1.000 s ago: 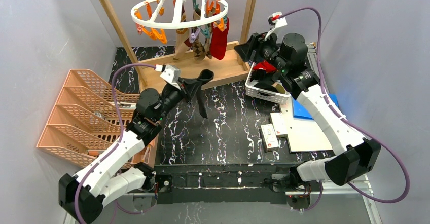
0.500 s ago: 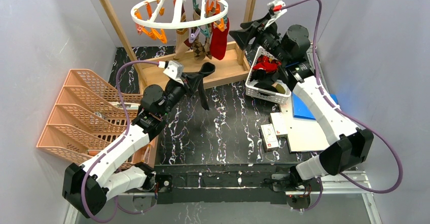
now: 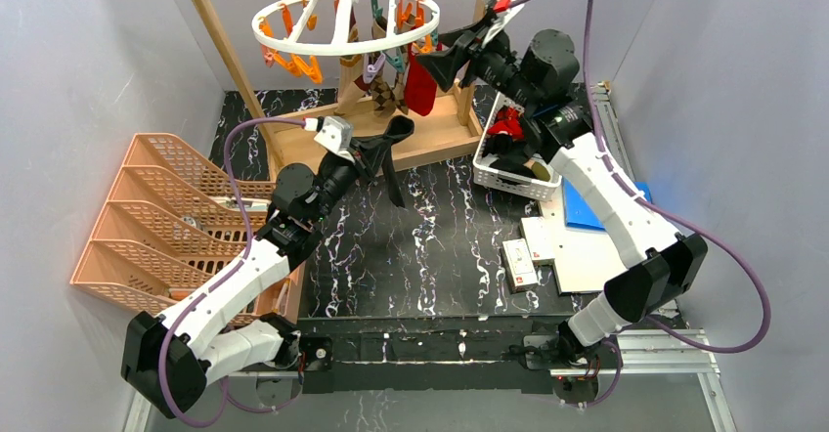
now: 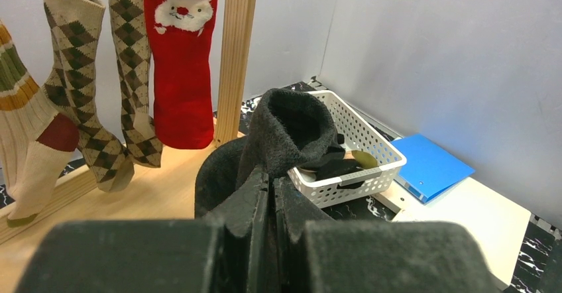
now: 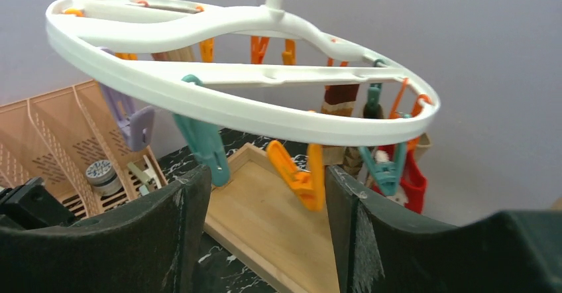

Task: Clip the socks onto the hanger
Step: Open the clamp at the hanger.

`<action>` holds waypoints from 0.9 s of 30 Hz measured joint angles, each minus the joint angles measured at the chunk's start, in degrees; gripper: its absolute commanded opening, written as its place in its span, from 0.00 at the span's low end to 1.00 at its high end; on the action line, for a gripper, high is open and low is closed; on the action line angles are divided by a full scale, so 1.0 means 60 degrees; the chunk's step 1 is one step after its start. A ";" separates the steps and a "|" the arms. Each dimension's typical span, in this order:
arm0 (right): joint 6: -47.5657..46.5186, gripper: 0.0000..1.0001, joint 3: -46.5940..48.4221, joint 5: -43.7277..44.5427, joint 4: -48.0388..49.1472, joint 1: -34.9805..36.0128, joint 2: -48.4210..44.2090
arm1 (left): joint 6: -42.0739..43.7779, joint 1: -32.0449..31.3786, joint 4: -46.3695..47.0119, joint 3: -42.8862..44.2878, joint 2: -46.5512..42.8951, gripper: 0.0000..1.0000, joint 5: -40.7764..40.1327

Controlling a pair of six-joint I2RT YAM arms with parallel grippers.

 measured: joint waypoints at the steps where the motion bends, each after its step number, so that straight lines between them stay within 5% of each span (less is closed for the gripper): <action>1: -0.0127 0.72 0.0029 0.0066 -0.0124 0.0127 0.0015 | 0.0011 0.0000 -0.0004 -0.0011 -0.0015 0.00 0.0000; 13: -0.0448 0.80 0.0127 0.1330 -0.0692 0.0517 0.0339 | 0.0178 0.0000 -0.0102 -0.0149 -0.0397 0.00 -0.0004; 27: -0.0444 0.75 0.0878 0.1636 -0.0940 0.0652 0.0889 | 0.0226 0.0000 -0.0251 -0.0157 -0.0470 0.00 0.0000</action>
